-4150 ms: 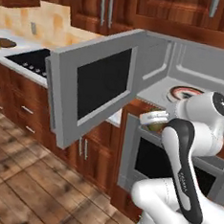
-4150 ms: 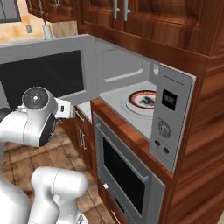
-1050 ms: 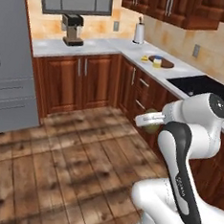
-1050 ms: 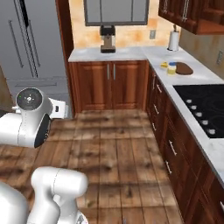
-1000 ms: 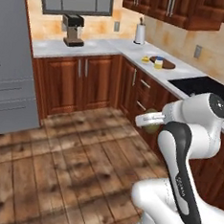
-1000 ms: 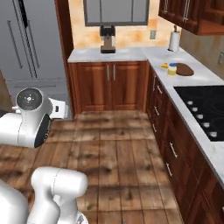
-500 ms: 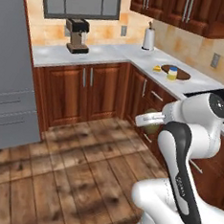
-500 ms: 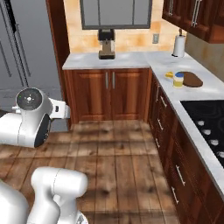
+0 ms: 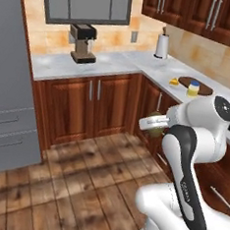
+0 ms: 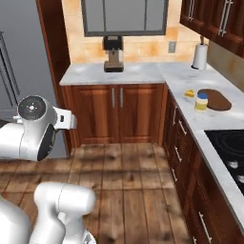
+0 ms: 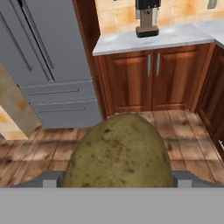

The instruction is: Retrieve the reheated potato from the microwave, then place the potato, cheese, and condiment on the cutting board.

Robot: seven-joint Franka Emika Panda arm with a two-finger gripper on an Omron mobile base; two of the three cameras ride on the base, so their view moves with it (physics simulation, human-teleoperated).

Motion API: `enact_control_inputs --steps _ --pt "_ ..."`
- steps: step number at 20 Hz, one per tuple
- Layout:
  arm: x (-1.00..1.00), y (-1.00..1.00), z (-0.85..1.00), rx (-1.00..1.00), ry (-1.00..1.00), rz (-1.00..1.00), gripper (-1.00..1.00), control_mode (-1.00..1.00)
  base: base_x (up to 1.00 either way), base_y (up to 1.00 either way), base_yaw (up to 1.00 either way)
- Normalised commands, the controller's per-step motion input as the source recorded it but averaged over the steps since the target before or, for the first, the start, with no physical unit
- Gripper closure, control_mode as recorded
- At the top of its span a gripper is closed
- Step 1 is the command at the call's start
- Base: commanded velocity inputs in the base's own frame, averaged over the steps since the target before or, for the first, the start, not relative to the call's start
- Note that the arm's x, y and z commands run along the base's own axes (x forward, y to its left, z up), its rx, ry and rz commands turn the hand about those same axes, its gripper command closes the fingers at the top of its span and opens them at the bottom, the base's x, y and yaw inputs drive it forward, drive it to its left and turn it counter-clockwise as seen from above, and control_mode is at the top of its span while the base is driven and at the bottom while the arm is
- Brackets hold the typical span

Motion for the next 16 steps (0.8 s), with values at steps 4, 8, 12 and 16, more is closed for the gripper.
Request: enact_control_inputs --steps 4,8,12,16 --pt "0.00 0.00 0.00 0.00 0.00 0.00 1.00 1.00 0.79 -0.14 -0.01" --pt "0.00 0.00 0.00 0.00 0.00 0.00 1.00 1.00 0.63 -0.05 -0.19" --pt "0.00 0.00 0.00 0.00 0.00 0.00 1.00 1.00 0.60 -0.03 -0.27" --pt "0.00 0.00 0.00 0.00 0.00 0.00 1.00 1.00 0.58 -0.01 -0.35"
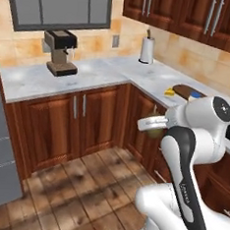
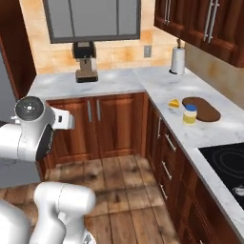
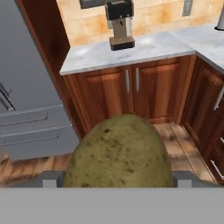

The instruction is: Retrieve the reheated potato from the microwave, then place the potato, cheese, and condiment on the cutting board.

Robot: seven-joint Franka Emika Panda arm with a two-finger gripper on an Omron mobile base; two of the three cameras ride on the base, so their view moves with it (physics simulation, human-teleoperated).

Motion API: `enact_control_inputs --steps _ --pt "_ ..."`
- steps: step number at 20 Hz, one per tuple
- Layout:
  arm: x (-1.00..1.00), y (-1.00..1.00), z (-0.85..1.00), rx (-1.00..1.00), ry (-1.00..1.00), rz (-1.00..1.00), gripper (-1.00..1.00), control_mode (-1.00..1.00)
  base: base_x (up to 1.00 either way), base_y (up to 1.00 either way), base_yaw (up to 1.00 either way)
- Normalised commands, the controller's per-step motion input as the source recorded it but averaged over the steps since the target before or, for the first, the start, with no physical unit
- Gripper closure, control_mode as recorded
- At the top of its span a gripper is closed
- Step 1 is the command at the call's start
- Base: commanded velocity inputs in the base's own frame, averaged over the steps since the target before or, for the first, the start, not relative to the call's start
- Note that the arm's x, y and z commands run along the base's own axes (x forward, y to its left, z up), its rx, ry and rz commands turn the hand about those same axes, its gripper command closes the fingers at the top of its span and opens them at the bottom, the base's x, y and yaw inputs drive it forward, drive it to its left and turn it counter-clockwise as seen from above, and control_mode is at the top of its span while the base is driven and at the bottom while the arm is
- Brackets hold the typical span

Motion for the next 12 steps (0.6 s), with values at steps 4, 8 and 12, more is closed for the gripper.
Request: enact_control_inputs --steps 4,8,12 --pt "0.00 0.00 0.00 0.00 0.00 0.00 1.00 1.00 0.57 0.00 -0.38" --pt "0.00 0.00 0.00 0.00 0.00 0.00 1.00 1.00 0.56 0.00 -0.41" --pt "0.00 0.00 0.00 0.00 0.00 0.00 1.00 1.00 0.59 0.00 -0.39"
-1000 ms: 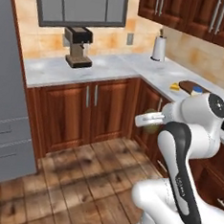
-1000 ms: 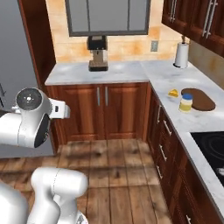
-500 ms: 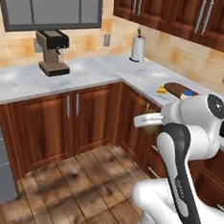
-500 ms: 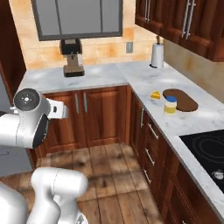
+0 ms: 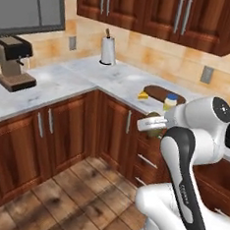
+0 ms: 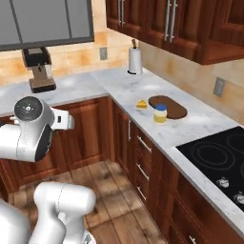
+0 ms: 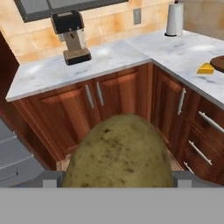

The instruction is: Retrieve the reheated potato from the microwave, then place the potato, cheese, and condiment on the cutting board.

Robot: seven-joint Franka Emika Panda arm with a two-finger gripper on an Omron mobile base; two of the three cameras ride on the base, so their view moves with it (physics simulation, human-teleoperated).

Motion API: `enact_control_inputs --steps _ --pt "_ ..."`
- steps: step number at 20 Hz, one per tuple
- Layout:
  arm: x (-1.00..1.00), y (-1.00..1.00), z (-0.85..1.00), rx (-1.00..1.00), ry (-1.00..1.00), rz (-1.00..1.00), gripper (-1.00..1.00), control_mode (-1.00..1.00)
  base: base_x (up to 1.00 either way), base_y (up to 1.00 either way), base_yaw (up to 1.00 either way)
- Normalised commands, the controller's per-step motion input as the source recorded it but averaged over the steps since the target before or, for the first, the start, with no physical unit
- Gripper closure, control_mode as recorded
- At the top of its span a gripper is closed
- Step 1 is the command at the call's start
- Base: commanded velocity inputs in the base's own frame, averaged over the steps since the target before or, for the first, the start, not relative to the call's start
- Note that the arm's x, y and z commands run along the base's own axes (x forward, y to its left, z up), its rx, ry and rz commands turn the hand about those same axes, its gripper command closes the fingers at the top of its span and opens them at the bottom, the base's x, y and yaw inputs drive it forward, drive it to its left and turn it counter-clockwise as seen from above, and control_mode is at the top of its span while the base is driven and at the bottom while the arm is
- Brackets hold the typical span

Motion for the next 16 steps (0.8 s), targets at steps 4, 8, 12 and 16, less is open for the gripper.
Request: enact_control_inputs --steps 4,8,12,16 --pt "0.00 0.00 0.00 0.00 0.00 0.00 1.00 1.00 0.62 0.05 -0.36" --pt "0.00 0.00 0.00 0.00 0.00 0.00 1.00 1.00 0.66 0.11 -0.37" --pt "0.00 0.00 0.00 0.00 0.00 0.00 1.00 1.00 0.64 0.16 -0.44" --pt "0.00 0.00 0.00 0.00 0.00 0.00 1.00 1.00 0.65 0.22 -0.42"
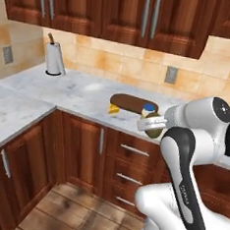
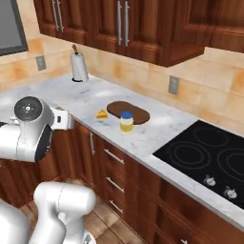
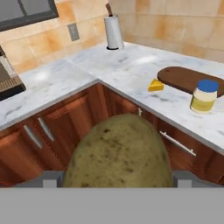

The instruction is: Retrieve the reheated potato from the microwave, then place the potato, cheese, and condiment on the cutting board.

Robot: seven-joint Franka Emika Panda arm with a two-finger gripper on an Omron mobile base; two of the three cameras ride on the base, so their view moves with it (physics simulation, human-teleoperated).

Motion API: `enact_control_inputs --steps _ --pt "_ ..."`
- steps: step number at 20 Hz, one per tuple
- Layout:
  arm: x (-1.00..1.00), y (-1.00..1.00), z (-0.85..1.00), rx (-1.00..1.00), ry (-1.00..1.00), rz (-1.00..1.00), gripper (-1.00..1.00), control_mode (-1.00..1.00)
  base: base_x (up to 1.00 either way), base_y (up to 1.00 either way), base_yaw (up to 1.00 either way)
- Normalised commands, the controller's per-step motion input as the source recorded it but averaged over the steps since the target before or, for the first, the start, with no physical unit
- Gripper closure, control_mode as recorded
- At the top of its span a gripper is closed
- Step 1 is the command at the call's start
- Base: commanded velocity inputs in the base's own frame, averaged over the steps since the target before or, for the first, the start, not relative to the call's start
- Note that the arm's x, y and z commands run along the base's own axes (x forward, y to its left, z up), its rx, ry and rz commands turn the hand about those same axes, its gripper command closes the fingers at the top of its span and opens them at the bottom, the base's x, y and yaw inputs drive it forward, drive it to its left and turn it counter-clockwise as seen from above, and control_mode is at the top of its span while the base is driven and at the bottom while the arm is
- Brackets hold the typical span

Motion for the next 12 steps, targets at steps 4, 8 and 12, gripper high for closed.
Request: enact_control_inputs --steps 4,8,12 --pt "0.00 0.00 0.00 0.00 0.00 0.00 1.00 1.00 0.66 0.27 -0.40" --pt "0.00 0.00 0.00 0.00 0.00 0.00 1.00 1.00 0.65 0.33 -0.43" --pt "0.00 0.00 0.00 0.00 0.00 0.00 1.00 1.00 0.64 0.33 -0.43"
